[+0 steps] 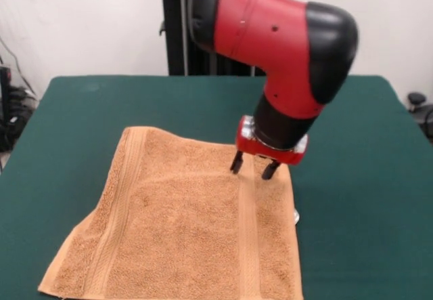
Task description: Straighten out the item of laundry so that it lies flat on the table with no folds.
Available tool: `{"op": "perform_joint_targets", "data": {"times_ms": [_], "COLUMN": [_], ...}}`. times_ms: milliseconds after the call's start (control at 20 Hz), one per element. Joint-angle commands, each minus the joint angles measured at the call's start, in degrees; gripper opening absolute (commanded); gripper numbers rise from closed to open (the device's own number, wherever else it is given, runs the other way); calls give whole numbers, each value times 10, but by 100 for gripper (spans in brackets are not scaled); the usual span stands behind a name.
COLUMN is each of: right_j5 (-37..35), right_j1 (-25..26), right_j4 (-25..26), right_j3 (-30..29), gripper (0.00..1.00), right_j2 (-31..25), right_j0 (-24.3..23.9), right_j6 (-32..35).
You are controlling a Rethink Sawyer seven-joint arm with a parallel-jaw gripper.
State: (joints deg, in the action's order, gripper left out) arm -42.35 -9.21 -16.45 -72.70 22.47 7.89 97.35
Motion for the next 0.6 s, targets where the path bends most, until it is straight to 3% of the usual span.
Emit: {"op": "perform_joint_targets", "data": {"times_ms": [50,300,600], "right_j5": [264,265,262], "right_j1": [71,62,60], "right_j4": [-16,1,27], "right_j3": [-80,-97,-90], "gripper": [100,100,100], "right_j2": [-210,-254,-243], "right_j0": [-88,-120,-113], "right_j6": [56,46,64]}}
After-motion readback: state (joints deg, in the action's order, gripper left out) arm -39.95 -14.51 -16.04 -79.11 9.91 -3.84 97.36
